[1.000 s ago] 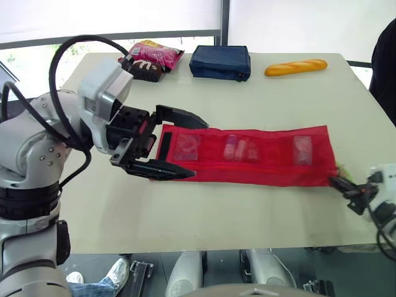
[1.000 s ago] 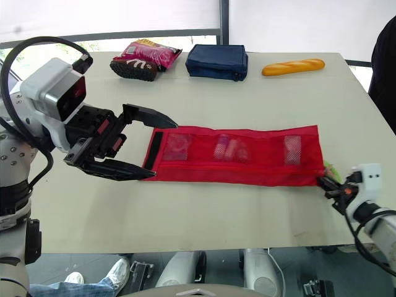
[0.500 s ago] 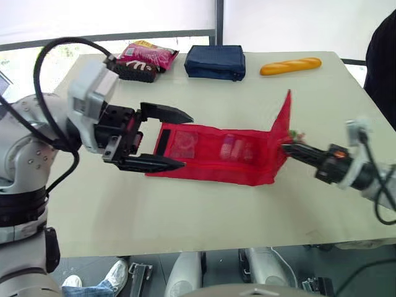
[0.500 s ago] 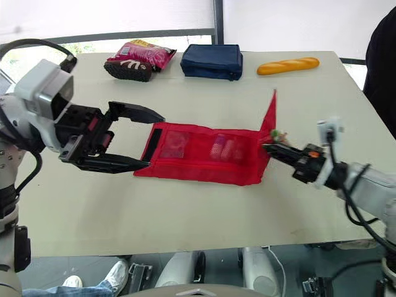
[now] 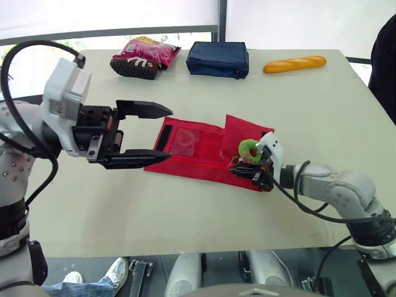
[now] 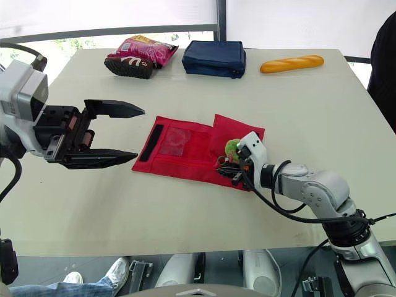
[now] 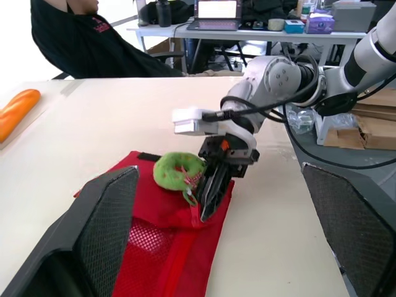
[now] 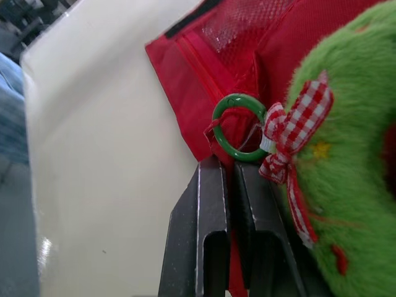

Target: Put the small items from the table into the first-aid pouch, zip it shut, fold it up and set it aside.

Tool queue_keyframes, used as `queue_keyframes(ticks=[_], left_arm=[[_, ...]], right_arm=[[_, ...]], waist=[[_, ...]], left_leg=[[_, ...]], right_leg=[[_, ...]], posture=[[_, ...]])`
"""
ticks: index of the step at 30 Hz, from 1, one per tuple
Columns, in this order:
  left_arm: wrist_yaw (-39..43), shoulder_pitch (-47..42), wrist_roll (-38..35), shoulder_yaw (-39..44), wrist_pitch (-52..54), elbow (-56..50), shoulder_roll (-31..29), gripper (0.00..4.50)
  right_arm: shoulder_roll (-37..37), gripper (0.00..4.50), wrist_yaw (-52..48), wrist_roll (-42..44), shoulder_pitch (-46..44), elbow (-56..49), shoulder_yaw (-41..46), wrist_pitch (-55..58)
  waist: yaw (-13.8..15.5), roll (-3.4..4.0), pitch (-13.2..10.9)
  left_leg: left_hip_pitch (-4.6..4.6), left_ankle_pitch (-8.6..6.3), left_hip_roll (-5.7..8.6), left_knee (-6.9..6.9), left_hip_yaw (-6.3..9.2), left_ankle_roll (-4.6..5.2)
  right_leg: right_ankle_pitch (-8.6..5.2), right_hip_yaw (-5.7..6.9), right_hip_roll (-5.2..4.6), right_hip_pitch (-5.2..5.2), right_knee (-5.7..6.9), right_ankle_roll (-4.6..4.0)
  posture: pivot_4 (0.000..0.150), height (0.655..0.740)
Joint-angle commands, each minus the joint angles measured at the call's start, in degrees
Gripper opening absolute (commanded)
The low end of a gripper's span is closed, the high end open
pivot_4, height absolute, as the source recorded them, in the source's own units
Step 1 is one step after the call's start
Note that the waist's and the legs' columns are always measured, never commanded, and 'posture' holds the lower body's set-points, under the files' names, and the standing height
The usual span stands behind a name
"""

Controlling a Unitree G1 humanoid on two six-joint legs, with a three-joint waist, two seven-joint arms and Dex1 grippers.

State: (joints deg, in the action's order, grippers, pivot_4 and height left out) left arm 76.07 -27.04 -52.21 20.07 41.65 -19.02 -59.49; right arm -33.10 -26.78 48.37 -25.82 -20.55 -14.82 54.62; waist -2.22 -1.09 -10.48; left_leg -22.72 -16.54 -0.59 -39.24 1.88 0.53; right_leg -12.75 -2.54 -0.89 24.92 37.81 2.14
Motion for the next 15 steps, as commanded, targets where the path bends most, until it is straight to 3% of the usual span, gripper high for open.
queue_keyframes(ticks=[1,2,3,7,8,15], left_arm=[[-0.7,1.3,-1.3,2.4,-0.6,-1.0,-0.4,4.5],[-0.7,1.8,-1.1,2.4,-0.7,-0.8,-0.3,4.5],[-0.8,2.2,-1.0,2.3,-0.9,-0.6,-0.2,4.5],[-1.3,2.9,-0.5,2.0,-1.6,1.0,0.3,4.5],[-1.3,3.2,-0.2,1.9,-1.9,1.5,0.4,4.5],[-1.1,4.7,0.8,1.4,-3.3,3.7,0.8,4.5]], right_arm=[[-2.2,1.39,-7.4,1.2,0.7,-4.8,3.7,-2.4],[-3.2,2.0,-8.7,1.7,1.0,-5.8,4.9,-2.5],[-4.1,2.29,-9.7,2.3,1.4,-6.7,6.2,-2.4],[-8.1,4.21,-13.3,5.3,2.6,-9.7,12.3,-1.7],[-9.2,4.42,-14.4,5.6,2.9,-10.0,13.6,-1.9],[-7.9,4.42,-16.7,-4.6,1.2,-5.0,14.5,-13.2]], waist=[[0.0,0.0,0.0],[0.0,0.0,0.0],[0.1,0.0,0.0],[0.2,-0.02,0.0],[0.2,-0.02,0.0],[-0.1,-0.02,0.0]], left_leg=[[-0.01,0.0,0.0,0.0,0.01,0.0],[0.0,0.0,0.0,0.0,0.03,0.0],[0.0,0.0,0.0,-0.01,0.05,0.0],[-0.01,0.0,0.0,-0.03,0.07,0.0],[0.0,0.0,0.01,-0.03,0.07,0.0],[0.06,0.0,0.01,-0.03,-0.02,-0.01]], right_leg=[[0.0,0.0,0.0,0.0,0.0,0.0],[0.0,0.0,0.0,0.0,0.02,0.0],[0.0,0.01,-0.01,0.0,0.01,0.0],[0.0,0.01,-0.04,-0.01,0.02,0.0],[0.0,0.01,-0.04,-0.02,0.03,0.01],[0.0,0.02,0.07,-0.01,0.06,0.01]], posture=[[0.15,0.74],[0.15,0.74],[0.15,0.74],[0.15,0.74],[0.15,0.74],[0.15,0.74]])
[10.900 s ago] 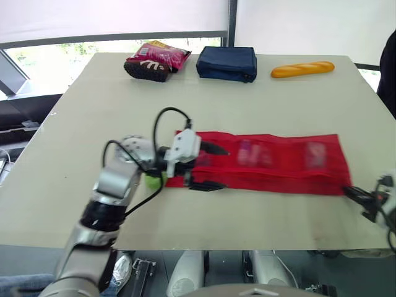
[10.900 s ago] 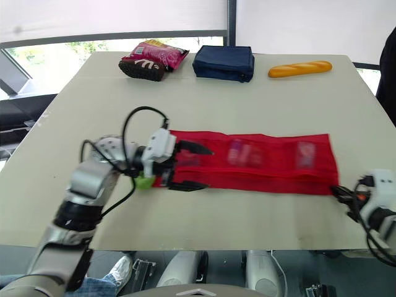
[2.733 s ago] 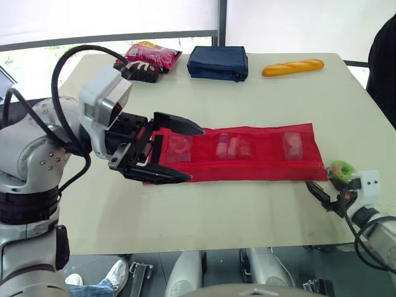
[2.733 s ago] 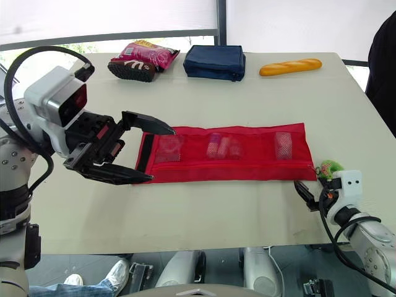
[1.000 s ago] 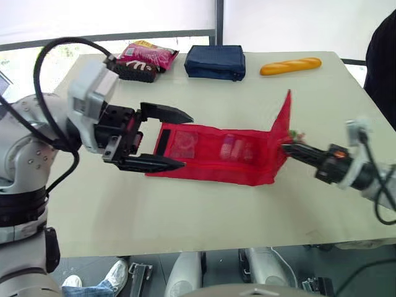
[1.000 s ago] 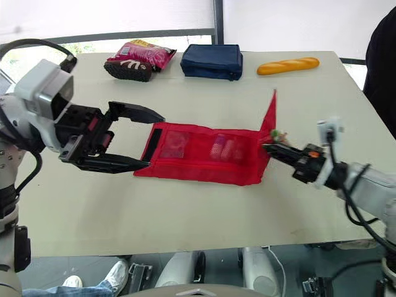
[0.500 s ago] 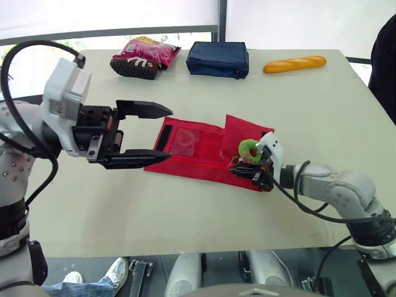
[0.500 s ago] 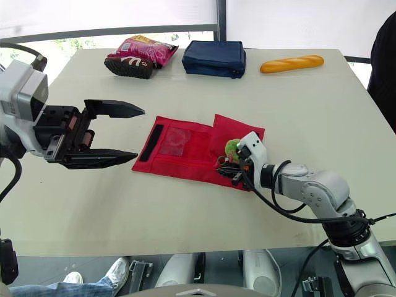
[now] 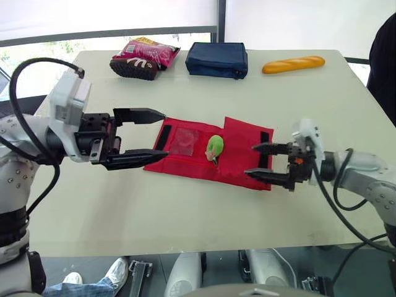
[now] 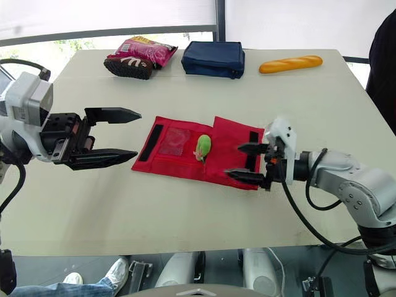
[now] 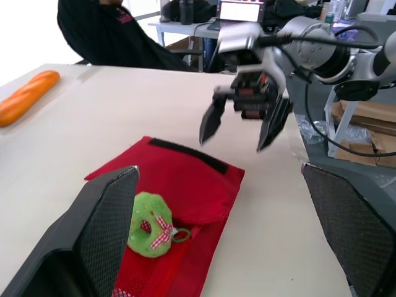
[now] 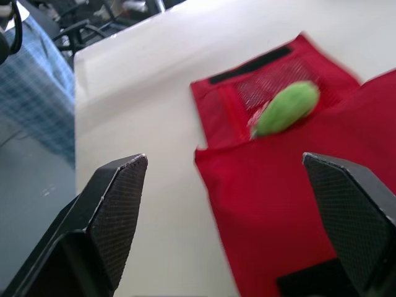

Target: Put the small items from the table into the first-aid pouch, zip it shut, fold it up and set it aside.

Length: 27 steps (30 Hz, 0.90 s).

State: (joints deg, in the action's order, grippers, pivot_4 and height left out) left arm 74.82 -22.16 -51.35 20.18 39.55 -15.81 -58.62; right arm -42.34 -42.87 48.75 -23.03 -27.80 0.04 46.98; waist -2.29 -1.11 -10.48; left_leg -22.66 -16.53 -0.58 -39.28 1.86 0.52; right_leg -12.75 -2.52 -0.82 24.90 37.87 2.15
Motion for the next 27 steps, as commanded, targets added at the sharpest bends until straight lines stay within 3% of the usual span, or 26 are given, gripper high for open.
queue_keyframes(ticks=[1,4,6,11,14,20,26,27], left_arm=[[0.2,-0.1,0.1,1.3,-1.4,0.7,0.0,4.5],[0.3,0.3,0.3,1.4,-1.9,1.1,-0.1,4.5],[0.4,0.6,0.0,1.9,-1.8,1.1,-0.2,4.5],[-0.1,1.5,0.1,3.0,-1.8,1.5,-0.6,4.5],[-0.5,2.9,1.2,3.3,-2.2,2.5,-0.5,4.5],[-6.8,4.8,5.3,2.1,-2.5,8.1,2.6,4.5],[-13.7,5.8,9.2,1.7,-2.5,13.9,7.0,4.5],[-14.6,5.8,9.6,1.8,-2.4,14.8,7.7,4.5]], right_arm=[[2.0,4.42,-1.0,-6.6,-1.8,3.3,-1.1,-7.1],[4.5,4.42,-2.8,-12.9,-2.5,7.4,-4.1,-13.5],[5.7,3.63,-4.2,-16.0,-3.1,10.2,-5.6,-16.8],[6.4,1.14,-8.0,-21.6,-5.2,14.7,-9.2,-21.1],[7.1,0.03,-9.0,-24.2,-6.2,16.7,-10.8,-21.9],[8.3,0.03,-9.9,-28.9,-7.1,19.5,-12.9,-23.4],[10.2,0.03,-9.6,-27.3,-7.2,16.5,-10.5,-21.7],[10.4,0.27,-9.4,-26.6,-7.3,15.6,-9.8,-21.0]], waist=[[0.0,0.0,0.0],[0.1,0.0,0.0],[0.1,0.01,0.0],[0.1,0.01,0.0],[0.1,0.01,0.0],[0.1,0.01,0.0],[0.1,0.01,0.0],[0.1,0.01,0.0]], left_leg=[[0.0,0.0,0.0,-0.01,-0.03,0.0],[0.01,0.01,0.0,-0.02,-0.06,-0.01],[0.0,0.01,0.01,-0.01,-0.07,-0.01],[-0.02,0.01,0.01,-0.01,0.0,-0.01],[-0.02,0.01,0.01,-0.01,0.02,-0.01],[0.01,0.01,0.04,-0.02,0.02,-0.02],[0.0,0.01,0.03,-0.03,0.1,-0.02],[0.0,0.01,0.03,-0.03,0.1,-0.02]], right_leg=[[0.0,0.0,0.0,0.0,0.01,0.0],[0.01,0.0,0.0,0.0,0.03,-0.01],[0.01,0.0,-0.01,0.0,0.02,-0.01],[0.02,-0.05,-0.1,0.01,0.02,-0.03],[0.02,-0.02,-0.1,0.01,0.03,-0.04],[0.02,-0.01,-0.1,0.0,0.08,-0.04],[0.04,0.0,-0.16,0.01,0.09,-0.06],[0.04,0.0,-0.16,0.01,0.1,-0.06]], posture=[[0.15,0.74],[0.15,0.74],[0.15,0.74],[0.15,0.74],[0.15,0.74],[0.15,0.74],[0.15,0.74],[0.15,0.74]])
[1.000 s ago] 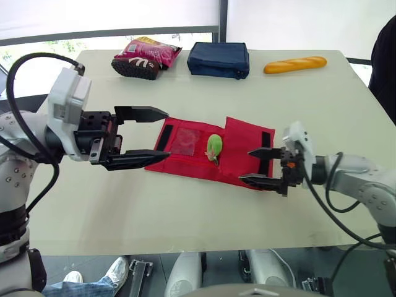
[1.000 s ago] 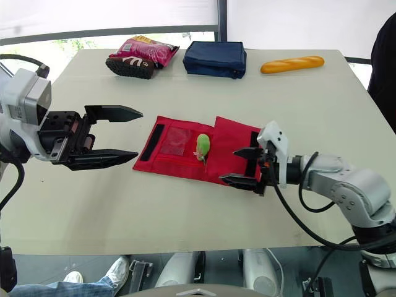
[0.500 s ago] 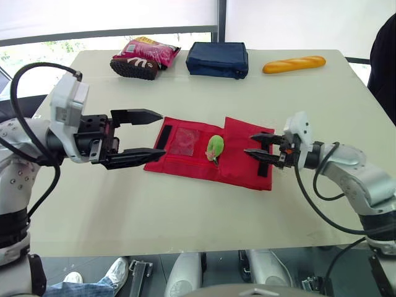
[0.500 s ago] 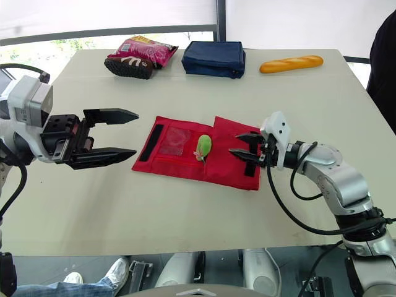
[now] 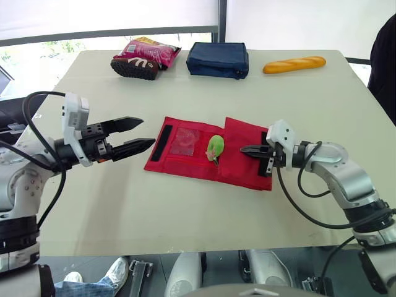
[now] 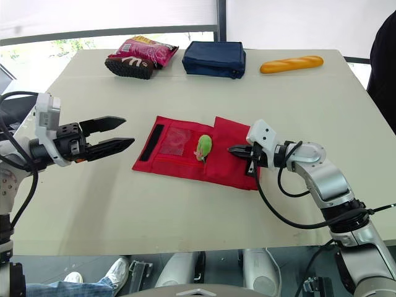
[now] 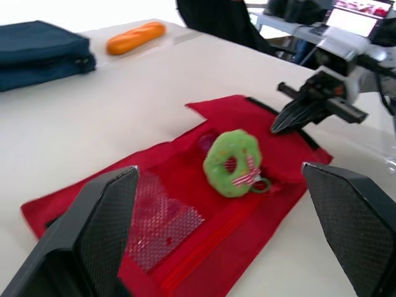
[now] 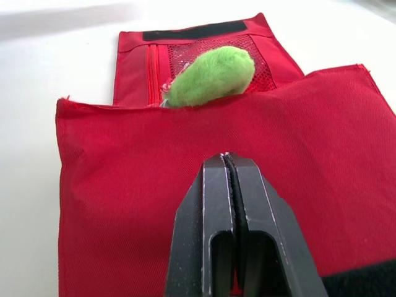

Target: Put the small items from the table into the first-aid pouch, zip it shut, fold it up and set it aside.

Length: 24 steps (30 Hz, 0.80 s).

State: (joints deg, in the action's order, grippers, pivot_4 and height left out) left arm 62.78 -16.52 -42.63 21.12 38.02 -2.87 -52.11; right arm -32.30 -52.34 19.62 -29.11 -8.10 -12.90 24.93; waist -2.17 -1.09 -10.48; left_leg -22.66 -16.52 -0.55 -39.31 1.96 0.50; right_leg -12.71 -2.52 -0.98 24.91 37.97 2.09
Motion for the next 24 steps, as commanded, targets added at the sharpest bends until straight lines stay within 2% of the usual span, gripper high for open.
queue_keyframes(ticks=[1,2,3,9,13,18,22,24], left_arm=[[-3.6,0.1,1.8,0.6,-1.0,3.0,1.8,4.5],[-4.6,-0.1,2.7,0.3,-1.1,4.0,2.3,4.5],[-5.5,-0.3,3.4,-0.2,-0.9,4.9,3.0,4.5],[-12.6,-2.8,6.9,-3.4,2.6,9.4,6.0,4.5],[-16.3,-6.0,9.2,-5.8,5.2,14.2,7.8,4.5],[-16.1,-7.8,11.8,-10.5,8.4,17.2,8.5,4.5],[-14.4,-7.9,10.1,-11.2,13.2,16.7,8.6,4.5],[-13.2,-7.3,8.7,-10.7,15.4,15.0,8.6,3.97]], right_arm=[[0.5,0.55,0.5,3.3,-1.5,-5.2,4.0,2.0],[0.5,0.81,0.7,4.5,-1.7,-6.2,4.8,3.2],[0.3,1.27,1.0,5.8,-2.0,-7.7,5.8,4.9],[-1.8,4.41,3.6,12.8,-4.3,-14.8,11.5,14.9],[-4.0,4.47,5.4,15.9,-5.9,-17.5,14.3,19.8],[-6.0,4.47,6.4,17.0,-5.9,-19.5,15.4,21.7],[-7.3,4.47,6.8,17.2,-5.1,-21.0,15.2,22.1],[-7.6,4.5,7.0,17.4,-4.5,-21.5,15.3,22.0]], waist=[[0.0,0.0,0.0],[0.1,0.0,0.0],[0.1,0.0,0.0],[0.3,-0.01,0.0],[0.5,-0.03,0.0],[0.4,-0.04,0.0],[0.4,0.02,0.1],[0.4,0.02,0.1]], left_leg=[[0.0,0.0,0.0,0.0,0.01,0.0],[0.0,0.0,0.0,0.0,0.03,0.0],[-0.01,0.0,0.0,0.0,0.04,0.0],[-0.01,0.0,0.0,-0.01,0.09,0.0],[-0.01,0.0,0.06,-0.01,0.12,0.0],[-0.01,0.0,0.09,0.01,0.08,0.0],[0.01,0.0,0.12,-0.01,0.09,0.0],[0.04,0.0,0.11,-0.02,0.08,0.0]], right_leg=[[0.01,0.0,-0.01,0.0,0.0,-0.01],[0.01,0.02,-0.02,0.0,0.02,-0.01],[0.02,0.03,-0.03,0.0,0.01,-0.02],[0.05,0.08,-0.06,-0.01,0.02,-0.06],[0.06,0.12,-0.06,-0.02,0.02,-0.07],[0.06,0.1,-0.08,-0.01,0.02,-0.08],[0.07,0.11,-0.09,-0.02,0.08,-0.08],[0.07,0.1,-0.1,-0.05,0.07,-0.08]], posture=[[0.15,0.74],[0.15,0.74],[0.15,0.74],[0.15,0.74],[0.15,0.74],[0.15,0.74],[0.15,0.74],[0.15,0.74]])
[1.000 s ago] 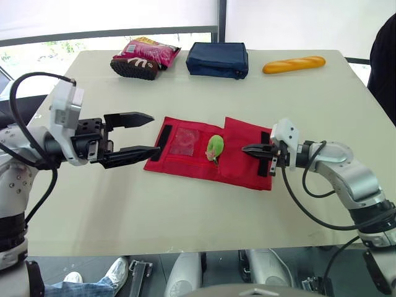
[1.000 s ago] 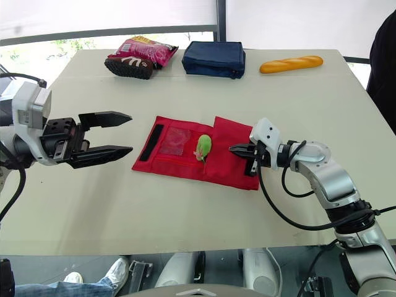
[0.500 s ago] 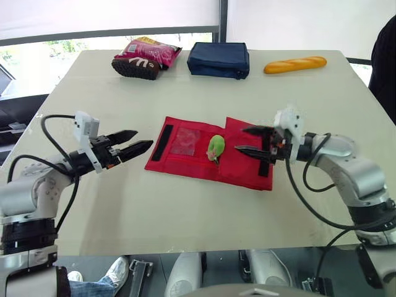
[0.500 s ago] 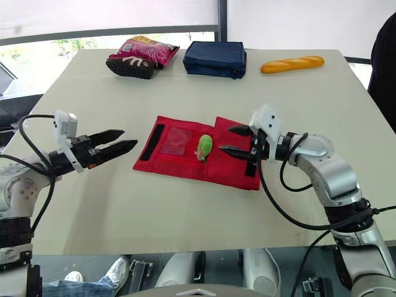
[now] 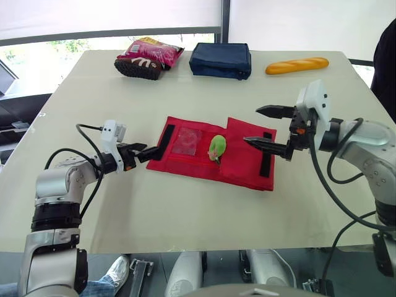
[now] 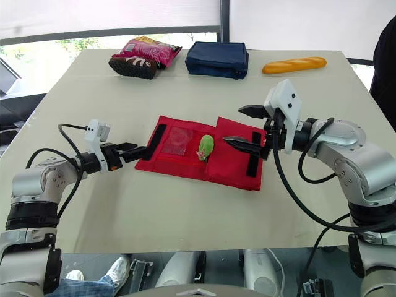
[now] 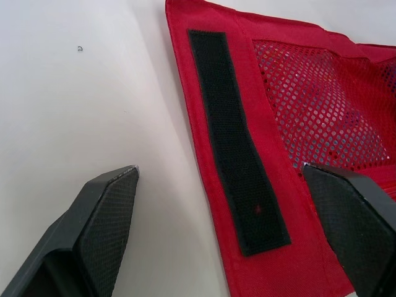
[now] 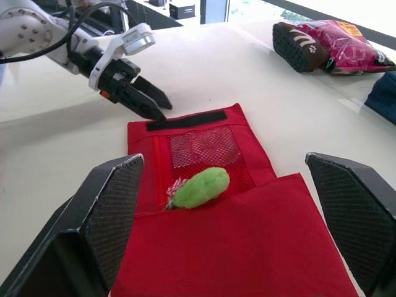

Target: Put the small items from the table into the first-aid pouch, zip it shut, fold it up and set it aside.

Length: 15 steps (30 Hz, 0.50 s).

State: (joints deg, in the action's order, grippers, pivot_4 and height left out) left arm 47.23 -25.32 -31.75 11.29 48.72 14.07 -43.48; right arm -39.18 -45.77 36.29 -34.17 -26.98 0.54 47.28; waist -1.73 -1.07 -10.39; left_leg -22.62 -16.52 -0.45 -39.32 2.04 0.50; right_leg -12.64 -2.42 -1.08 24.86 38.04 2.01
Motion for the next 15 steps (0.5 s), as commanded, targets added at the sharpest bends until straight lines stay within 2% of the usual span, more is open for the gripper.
queue_keyframes(ticks=[1,3,4,7,9,10,15], left_arm=[[2.7,1.8,-2.8,-0.5,5.6,-2.6,-0.1,3.86],[3.2,2.0,-4.2,1.4,6.5,-2.8,0.1,2.93],[3.2,2.1,-4.7,2.3,7.0,-2.9,0.1,2.6],[3.7,3.1,-6.5,4.2,8.6,-4.2,-0.4,1.03],[4.3,4.2,-7.2,5.3,9.2,-4.8,-1.2,0.27],[4.4,4.8,-7.5,6.1,9.4,-4.9,-1.6,0.03],[6.4,8.7,-8.5,9.0,9.7,-5.9,-5.0,0.03]], right_arm=[[-1.0,4.5,0.5,0.7,0.9,-2.8,1.8,-0.6],[-1.5,4.5,-0.3,0.2,1.5,-3.1,1.5,-2.1],[-1.7,4.5,-0.9,-0.1,1.8,-3.2,1.3,-2.9],[-2.0,4.5,-2.4,0.0,2.4,-3.2,0.8,-4.5],[-1.9,4.5,-3.1,0.3,2.9,-3.3,0.5,-5.2],[-1.8,4.5,-3.4,0.3,3.1,-3.5,0.3,-5.5],[-1.5,4.5,-4.2,0.1,3.4,-3.1,-0.7,-6.5]], waist=[[0.0,0.0,0.0],[0.0,0.0,0.0],[0.0,0.0,0.0],[-0.1,0.0,0.0],[-0.1,-0.01,0.0],[-0.1,0.0,0.0],[-0.6,0.0,0.0]], left_leg=[[0.01,0.0,0.0,0.0,-0.01,0.0],[0.0,0.0,-0.01,0.0,0.0,0.0],[-0.01,0.0,-0.01,0.0,-0.01,0.0],[-0.02,0.0,-0.01,0.0,0.01,0.0],[-0.02,0.0,-0.03,0.0,0.02,0.0],[-0.02,0.0,-0.06,0.0,0.03,0.0],[-0.01,0.0,-0.11,0.0,0.0,0.0]], right_leg=[[0.0,-0.01,-0.01,-0.01,0.0,0.0],[0.0,-0.01,-0.04,-0.01,-0.02,0.0],[0.0,-0.01,-0.04,-0.01,-0.02,0.0],[0.0,0.0,-0.04,0.0,-0.04,0.0],[0.0,0.01,-0.04,0.0,-0.03,0.0],[0.0,0.03,-0.03,0.0,-0.03,0.0],[0.0,0.01,-0.02,0.01,-0.03,0.0]], posture=[[0.15,0.74],[0.15,0.74],[0.15,0.74],[0.15,0.74],[0.15,0.74],[0.15,0.74],[0.15,0.74]])
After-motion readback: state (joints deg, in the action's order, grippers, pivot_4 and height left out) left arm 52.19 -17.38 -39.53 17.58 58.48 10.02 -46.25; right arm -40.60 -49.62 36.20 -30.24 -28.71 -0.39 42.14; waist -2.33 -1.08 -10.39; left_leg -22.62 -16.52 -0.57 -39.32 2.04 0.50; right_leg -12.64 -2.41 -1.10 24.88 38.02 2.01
